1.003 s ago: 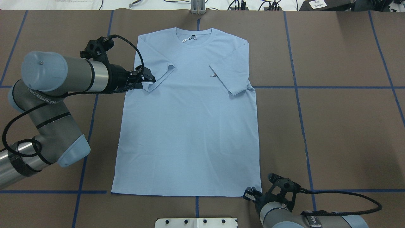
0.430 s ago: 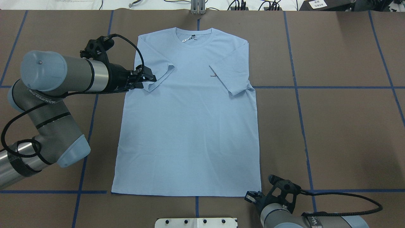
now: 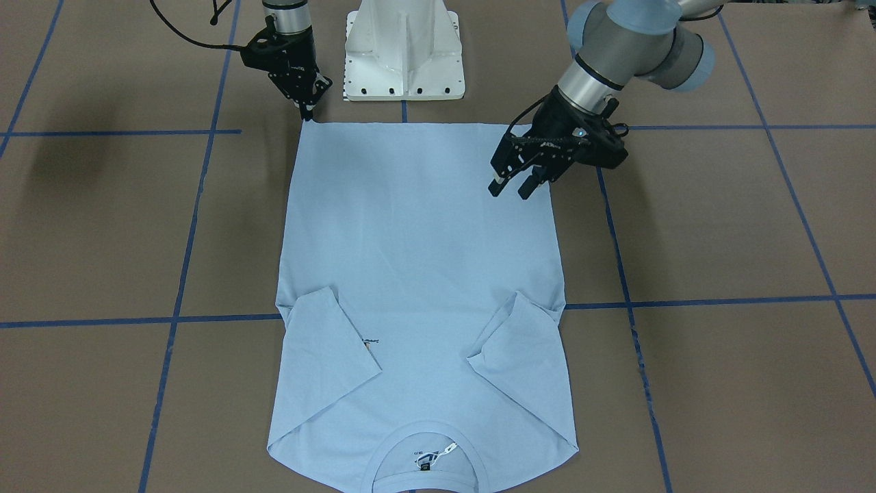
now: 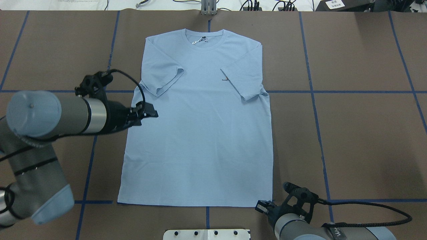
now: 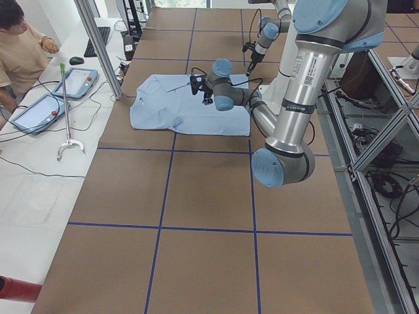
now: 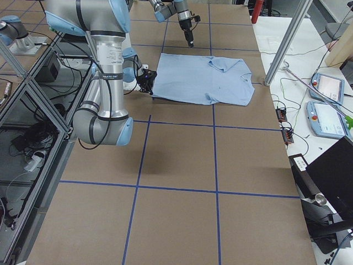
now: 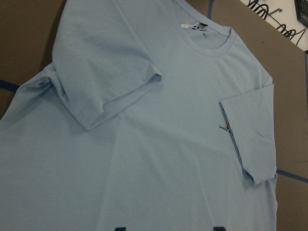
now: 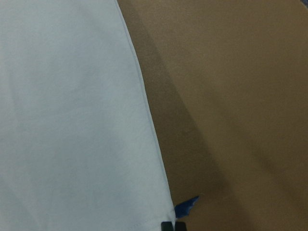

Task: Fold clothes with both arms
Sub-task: 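Move the right gripper to the near hem corner while the left gripper withdraws, then grasp both hem corners nearest the robot with the left and right grippers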

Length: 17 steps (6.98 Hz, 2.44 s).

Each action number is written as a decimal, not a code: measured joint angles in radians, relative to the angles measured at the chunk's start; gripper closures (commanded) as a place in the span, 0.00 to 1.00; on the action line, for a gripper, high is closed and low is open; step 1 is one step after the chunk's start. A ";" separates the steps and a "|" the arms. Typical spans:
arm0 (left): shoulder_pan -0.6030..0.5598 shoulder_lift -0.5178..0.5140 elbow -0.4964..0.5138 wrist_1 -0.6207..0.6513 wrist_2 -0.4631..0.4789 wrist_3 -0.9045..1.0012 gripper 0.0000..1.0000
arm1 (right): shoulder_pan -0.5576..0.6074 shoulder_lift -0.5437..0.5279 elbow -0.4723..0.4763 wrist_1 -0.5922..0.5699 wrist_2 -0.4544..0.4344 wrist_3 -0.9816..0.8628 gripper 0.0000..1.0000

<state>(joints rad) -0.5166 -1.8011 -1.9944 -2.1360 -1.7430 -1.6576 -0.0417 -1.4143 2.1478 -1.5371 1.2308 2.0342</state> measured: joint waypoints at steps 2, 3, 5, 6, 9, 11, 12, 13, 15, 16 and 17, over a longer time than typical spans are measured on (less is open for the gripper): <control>0.180 0.149 -0.100 0.059 0.121 -0.115 0.33 | 0.000 0.008 0.009 0.002 0.002 -0.001 1.00; 0.241 0.219 -0.113 0.065 0.154 -0.152 0.33 | -0.001 0.011 0.010 0.003 0.001 -0.001 1.00; 0.322 0.294 -0.112 0.072 0.181 -0.210 0.34 | -0.003 0.013 0.011 0.004 -0.002 0.001 1.00; 0.352 0.301 -0.106 0.075 0.184 -0.229 0.36 | -0.003 0.013 0.012 0.005 -0.004 0.001 1.00; 0.381 0.299 -0.094 0.079 0.202 -0.241 0.37 | -0.004 0.009 0.010 0.005 -0.007 0.001 1.00; 0.396 0.297 -0.088 0.079 0.225 -0.241 0.39 | -0.004 0.005 0.008 0.005 -0.006 0.001 1.00; 0.403 0.294 -0.082 0.079 0.228 -0.241 0.41 | -0.004 0.005 0.008 0.005 -0.006 0.001 1.00; 0.407 0.290 -0.076 0.079 0.229 -0.240 0.56 | -0.004 0.005 0.008 0.005 -0.006 0.001 1.00; 0.409 0.278 -0.064 0.080 0.229 -0.240 1.00 | -0.004 0.006 0.008 0.005 -0.007 0.001 1.00; 0.408 0.271 -0.062 0.085 0.229 -0.240 1.00 | -0.003 0.005 0.008 0.005 -0.007 0.001 1.00; 0.408 0.262 -0.062 0.091 0.229 -0.239 1.00 | -0.003 0.005 0.008 0.005 -0.006 0.001 1.00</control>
<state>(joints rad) -0.1086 -1.5394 -2.0567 -2.0453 -1.5144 -1.8965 -0.0446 -1.4096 2.1554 -1.5325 1.2244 2.0356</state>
